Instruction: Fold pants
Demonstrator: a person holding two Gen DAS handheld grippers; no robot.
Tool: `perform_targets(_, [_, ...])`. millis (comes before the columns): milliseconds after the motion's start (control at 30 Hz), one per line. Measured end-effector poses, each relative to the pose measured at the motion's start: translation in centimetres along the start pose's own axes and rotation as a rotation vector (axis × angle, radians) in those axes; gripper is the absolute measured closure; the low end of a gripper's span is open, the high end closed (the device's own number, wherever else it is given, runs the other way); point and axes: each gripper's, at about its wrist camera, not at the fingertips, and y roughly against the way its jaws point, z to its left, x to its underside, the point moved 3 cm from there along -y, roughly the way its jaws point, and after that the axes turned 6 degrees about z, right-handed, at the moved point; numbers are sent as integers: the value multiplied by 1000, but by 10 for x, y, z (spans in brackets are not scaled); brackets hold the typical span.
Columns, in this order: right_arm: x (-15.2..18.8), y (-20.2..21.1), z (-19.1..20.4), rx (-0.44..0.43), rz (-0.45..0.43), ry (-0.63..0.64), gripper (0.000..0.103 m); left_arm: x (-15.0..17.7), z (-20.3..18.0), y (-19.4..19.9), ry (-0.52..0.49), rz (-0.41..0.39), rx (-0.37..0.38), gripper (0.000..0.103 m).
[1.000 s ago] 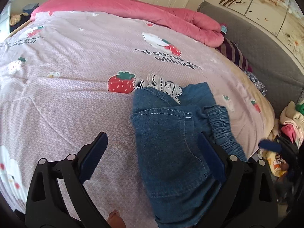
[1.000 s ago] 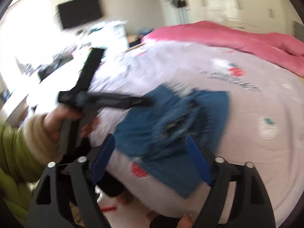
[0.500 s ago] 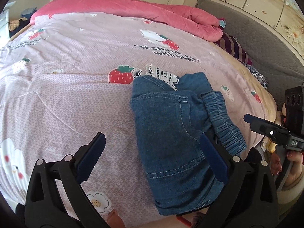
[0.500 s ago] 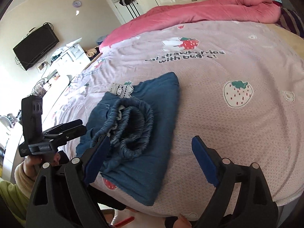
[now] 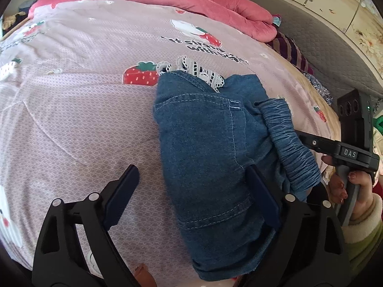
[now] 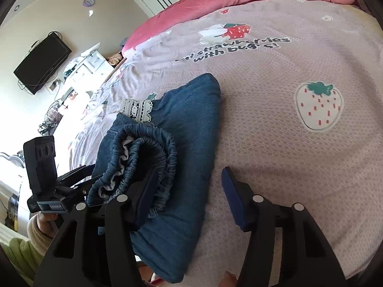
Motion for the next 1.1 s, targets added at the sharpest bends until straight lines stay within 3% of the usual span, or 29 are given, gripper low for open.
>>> perform_targets(133, [-4, -10, -1, -23, 35, 8, 54, -1, -3, -4, 7, 13, 39, 27])
perform_targets(433, [-13, -24, 4, -62, 53, 23, 54, 0, -5, -9, 16, 30, 64, 27])
perform_targets(567, [-15, -30, 6, -69, 60, 40, 62, -4, -7, -12, 20, 33, 74, 29])
perform_targets(633, [-14, -30, 7, -76, 55, 46, 67, -6, -9, -13, 22, 33, 90, 36])
perform_targets(700, [-12, -28, 7, -81, 47, 50, 79, -7, -10, -14, 31, 26, 98, 49])
perform_targets(733, [-12, -27, 8, -82, 40, 50, 81, -7, -12, -13, 25, 21, 88, 60])
perform_targets(833, [-10, -20, 13, -56, 15, 66, 87, -11, -16, -11, 15, 2, 72, 71])
perform_targets(1100, [-15, 6, 36, 0, -55, 138, 90, -22, -30, 8, -29, -44, 42, 78])
